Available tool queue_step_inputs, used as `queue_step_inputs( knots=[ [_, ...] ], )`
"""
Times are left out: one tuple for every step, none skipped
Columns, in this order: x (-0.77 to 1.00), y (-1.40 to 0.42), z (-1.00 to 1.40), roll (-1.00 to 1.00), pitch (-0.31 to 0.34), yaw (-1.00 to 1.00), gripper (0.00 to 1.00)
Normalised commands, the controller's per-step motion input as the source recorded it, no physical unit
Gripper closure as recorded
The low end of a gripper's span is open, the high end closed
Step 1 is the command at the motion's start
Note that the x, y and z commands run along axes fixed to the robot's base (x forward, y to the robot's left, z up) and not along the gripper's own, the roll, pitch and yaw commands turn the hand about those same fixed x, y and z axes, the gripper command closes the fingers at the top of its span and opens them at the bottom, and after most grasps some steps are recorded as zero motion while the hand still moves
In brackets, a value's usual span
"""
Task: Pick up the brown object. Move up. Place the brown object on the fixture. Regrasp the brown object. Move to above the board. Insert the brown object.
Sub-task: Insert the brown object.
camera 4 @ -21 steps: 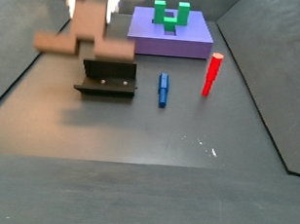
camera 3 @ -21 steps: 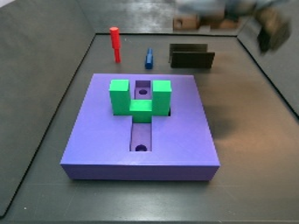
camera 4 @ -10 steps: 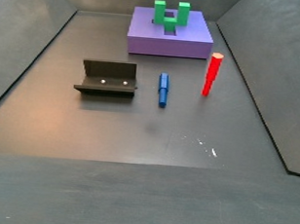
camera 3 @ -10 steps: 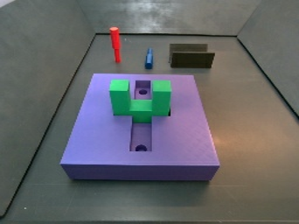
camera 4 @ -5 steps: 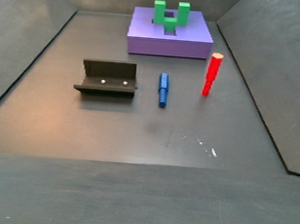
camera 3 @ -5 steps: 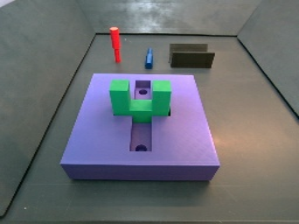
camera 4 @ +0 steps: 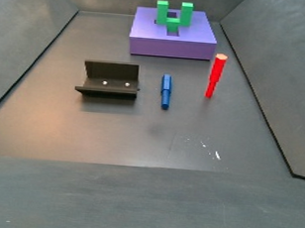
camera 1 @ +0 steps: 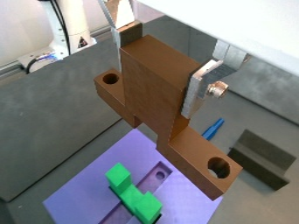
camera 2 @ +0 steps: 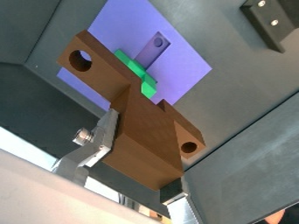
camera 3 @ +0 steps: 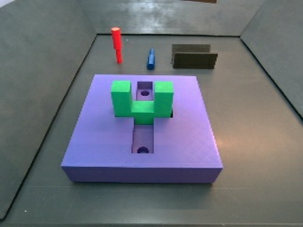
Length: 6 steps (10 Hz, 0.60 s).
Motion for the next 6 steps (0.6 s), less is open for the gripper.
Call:
queue_step_inputs(
  knots=[
    [0.00, 0.00, -0.13, -0.10, 0.000, -0.04, 1.00],
    [0.00, 0.00, -0.21, -0.15, 0.000, -0.40, 1.00],
    [0.00, 0.00, -0.26, -0.10, 0.019, -0.98, 1.00],
    [0.00, 0.00, -0.24, -0.18, 0.000, -0.88, 1.00],
    [0.00, -0.04, -0.25, -0.15, -0.013, -0.91, 1.00],
    [0.00, -0.04, -0.25, -0.15, -0.016, -0.91, 1.00]
  ],
)
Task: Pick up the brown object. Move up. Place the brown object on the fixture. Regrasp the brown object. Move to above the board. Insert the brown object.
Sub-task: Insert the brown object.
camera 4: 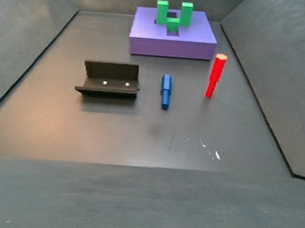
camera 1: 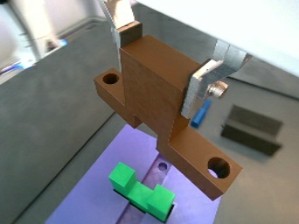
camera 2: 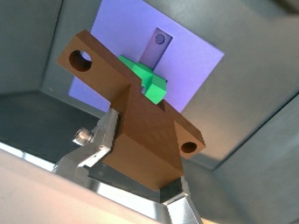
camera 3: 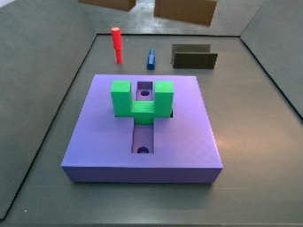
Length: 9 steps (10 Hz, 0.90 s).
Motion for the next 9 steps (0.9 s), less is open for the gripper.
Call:
queue_step_inputs(
  knots=[
    [0.00, -0.05, -0.24, -0.15, -0.029, -0.91, 1.00],
    [0.00, -0.06, -0.20, -0.18, -0.076, -0.88, 1.00],
    [-0.04, -0.06, -0.30, -0.18, -0.167, -0.89, 1.00],
    [-0.04, -0.06, -0.30, -0.18, -0.170, -0.89, 1.00],
    [-0.03, -0.06, -0.29, -0.18, -0.170, -0.89, 1.00],
    [-0.03, -0.06, -0.29, -0.18, -0.170, -0.89, 1.00],
    [-0.03, -0.06, -0.28, -0.18, -0.161, -0.89, 1.00],
    [0.00, -0.07, -0.27, -0.19, -0.140, -0.81, 1.00],
    [0.00, -0.13, -0.23, -0.14, -0.104, -0.88, 1.00]
  ],
)
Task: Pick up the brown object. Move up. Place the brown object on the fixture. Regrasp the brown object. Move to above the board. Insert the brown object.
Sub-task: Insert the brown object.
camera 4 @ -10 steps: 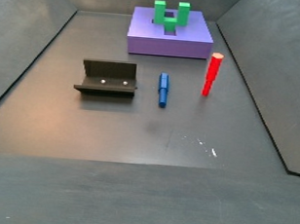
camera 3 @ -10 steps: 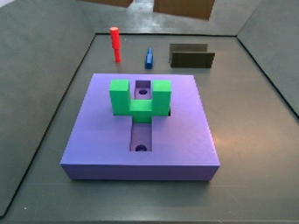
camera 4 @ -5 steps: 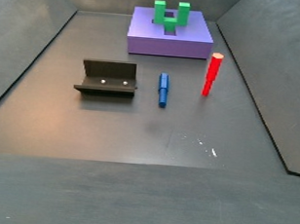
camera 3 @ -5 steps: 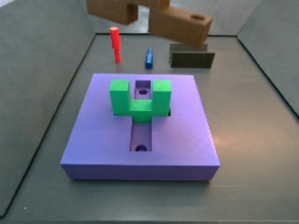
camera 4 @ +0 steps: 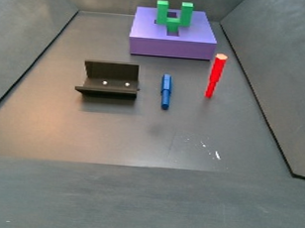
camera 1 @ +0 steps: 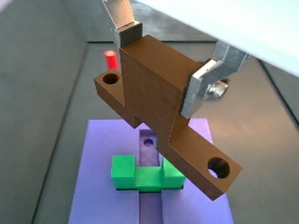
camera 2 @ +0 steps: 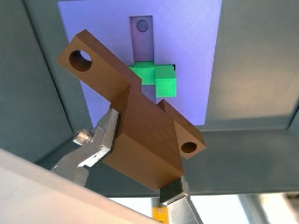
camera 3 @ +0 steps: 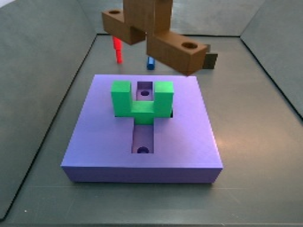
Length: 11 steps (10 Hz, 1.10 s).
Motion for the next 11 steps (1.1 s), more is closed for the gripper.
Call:
queue_step_inputs(
  knots=[
    [0.00, -0.13, -0.21, -0.14, -0.083, -0.88, 1.00],
    [0.00, -0.13, -0.17, -0.15, -0.049, -0.86, 1.00],
    [0.00, -0.13, -0.17, -0.15, -0.049, -0.86, 1.00],
    [0.00, -0.11, -0.25, -0.11, -0.029, -0.90, 1.00],
    [0.00, -0.08, -0.29, -0.10, -0.021, -0.93, 1.00],
    [0.00, -0.08, -0.30, -0.09, -0.021, -0.94, 1.00],
    [0.00, -0.07, -0.31, -0.09, -0.017, -0.94, 1.00],
    [0.05, -0.05, -0.40, -0.07, 0.000, -0.89, 1.00],
    [0.18, -0.02, -0.41, -0.08, 0.034, -0.83, 1.00],
    [0.18, -0.02, -0.37, -0.09, 0.044, -0.82, 1.00],
    [0.19, 0.00, -0.32, -0.10, 0.073, -0.82, 1.00]
  ],
)
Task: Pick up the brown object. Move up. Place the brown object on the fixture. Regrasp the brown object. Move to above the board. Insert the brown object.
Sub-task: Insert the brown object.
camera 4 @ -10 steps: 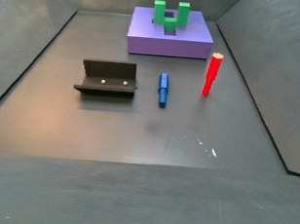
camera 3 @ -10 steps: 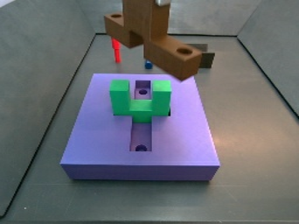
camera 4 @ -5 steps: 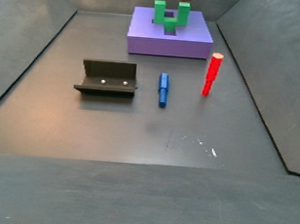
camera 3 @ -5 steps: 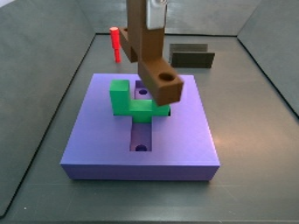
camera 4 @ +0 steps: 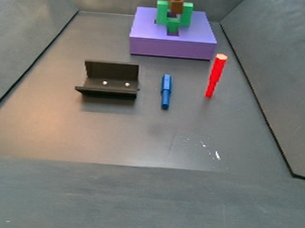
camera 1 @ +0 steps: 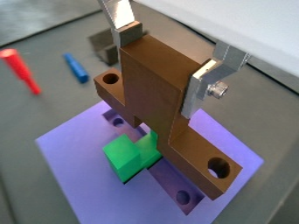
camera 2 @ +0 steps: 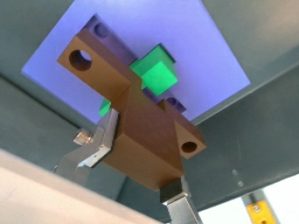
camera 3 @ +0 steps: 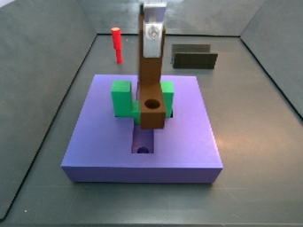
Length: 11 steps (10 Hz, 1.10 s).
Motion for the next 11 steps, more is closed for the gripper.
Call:
queue_step_inputs(
  knots=[
    [-0.02, 0.09, -0.22, -0.05, 0.000, -0.34, 1.00],
    [-0.08, 0.06, -0.03, -0.03, 0.000, -0.01, 1.00],
    [-0.21, 0.00, 0.26, 0.01, -0.029, 0.04, 1.00],
    [-0.37, 0.00, 0.55, 0.08, -0.084, 0.07, 1.00],
    [-0.43, 0.00, 0.41, 0.07, -0.120, 0.12, 1.00],
    [-0.33, 0.00, 0.24, 0.06, -0.099, 0.21, 1.00],
    [-0.10, 0.00, 0.00, 0.00, -0.101, 0.21, 1.00],
    [0.08, -0.03, -0.09, 0.02, -0.020, 0.07, 1.00],
    [0.38, -0.16, -0.16, 0.06, 0.007, 0.00, 1.00],
    [0.29, -0.11, -0.27, 0.01, 0.001, -0.15, 1.00],
    [0.03, 0.00, -0.30, 0.03, 0.000, -0.10, 1.00]
  ],
)
